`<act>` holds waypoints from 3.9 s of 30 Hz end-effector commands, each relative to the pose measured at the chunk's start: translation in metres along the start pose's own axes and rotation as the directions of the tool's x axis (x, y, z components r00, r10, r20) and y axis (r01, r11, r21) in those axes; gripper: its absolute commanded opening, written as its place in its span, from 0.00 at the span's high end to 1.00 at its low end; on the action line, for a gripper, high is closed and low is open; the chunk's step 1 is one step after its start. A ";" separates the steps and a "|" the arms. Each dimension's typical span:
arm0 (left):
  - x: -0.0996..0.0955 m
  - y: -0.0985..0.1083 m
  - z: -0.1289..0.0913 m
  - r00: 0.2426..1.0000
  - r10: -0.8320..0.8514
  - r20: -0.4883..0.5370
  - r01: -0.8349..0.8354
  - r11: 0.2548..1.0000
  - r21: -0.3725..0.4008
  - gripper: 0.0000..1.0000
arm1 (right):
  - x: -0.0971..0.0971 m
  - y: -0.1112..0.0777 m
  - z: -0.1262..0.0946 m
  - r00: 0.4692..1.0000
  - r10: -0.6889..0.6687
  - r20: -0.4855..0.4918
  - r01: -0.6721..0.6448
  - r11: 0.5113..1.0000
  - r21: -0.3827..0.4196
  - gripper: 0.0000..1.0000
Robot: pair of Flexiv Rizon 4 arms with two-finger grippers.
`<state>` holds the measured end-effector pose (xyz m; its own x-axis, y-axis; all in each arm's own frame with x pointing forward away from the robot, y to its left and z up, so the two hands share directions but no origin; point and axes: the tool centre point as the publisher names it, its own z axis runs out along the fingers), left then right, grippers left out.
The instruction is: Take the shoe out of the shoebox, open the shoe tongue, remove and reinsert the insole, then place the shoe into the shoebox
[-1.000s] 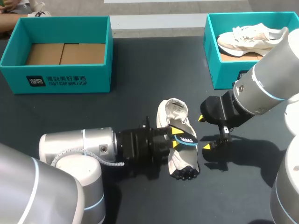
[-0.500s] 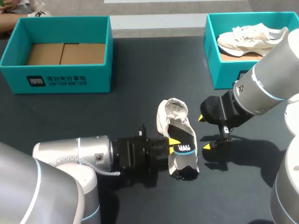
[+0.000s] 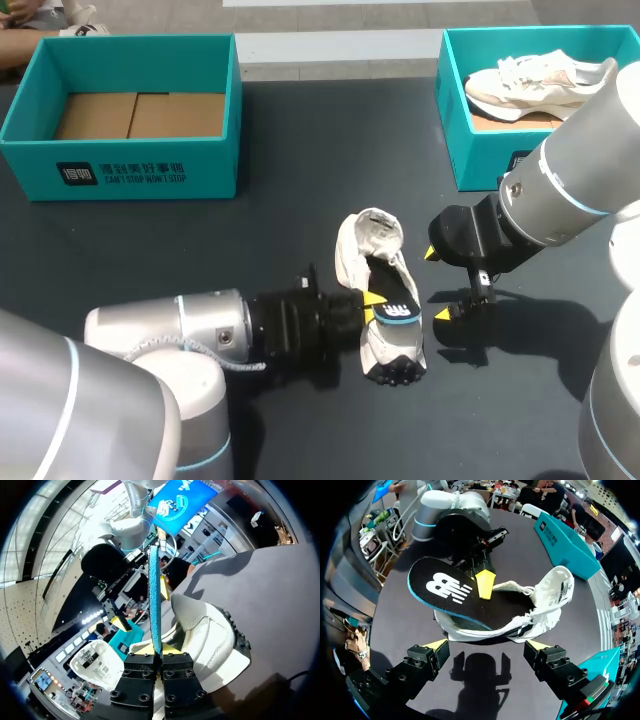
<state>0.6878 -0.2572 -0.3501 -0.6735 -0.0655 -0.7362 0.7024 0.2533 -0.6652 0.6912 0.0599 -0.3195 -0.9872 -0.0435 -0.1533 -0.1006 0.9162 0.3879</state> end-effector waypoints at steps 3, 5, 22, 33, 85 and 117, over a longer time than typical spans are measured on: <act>-0.004 0.017 0.012 1.000 -0.008 0.005 0.008 1.000 -0.018 1.00 | 0.002 0.000 -0.001 1.000 0.000 0.001 0.000 1.000 0.000 0.00; -0.003 0.012 0.009 1.000 -0.008 0.006 0.008 1.000 -0.017 1.00 | 0.002 0.000 -0.001 1.000 0.000 0.001 0.000 1.000 0.000 0.00; -0.008 -0.034 -0.005 0.999 0.031 0.025 -0.033 0.998 0.058 0.81 | 0.002 0.000 -0.001 1.000 0.000 0.001 0.000 1.000 0.000 0.00; -0.002 -0.010 0.003 1.000 0.009 -0.018 -0.008 1.000 0.027 1.00 | 0.002 0.000 -0.001 1.000 0.000 0.001 0.000 1.000 0.000 0.00; -0.005 -0.025 -0.007 0.996 0.026 -0.089 -0.022 0.999 0.045 0.56 | 0.002 0.000 -0.001 1.000 0.000 0.001 0.000 1.000 0.000 0.00; -0.066 -0.058 -0.049 0.930 0.094 -0.356 -0.062 0.993 0.101 0.23 | 0.000 -0.009 -0.008 1.000 0.011 0.009 -0.012 1.000 0.007 0.00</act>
<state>0.6682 -0.2257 -0.2683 -0.6450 0.1394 -0.7513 0.7626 0.1809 -0.6211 0.6929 0.0573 -0.3202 -0.9874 -0.0355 -0.1541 -0.0929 0.9187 0.3838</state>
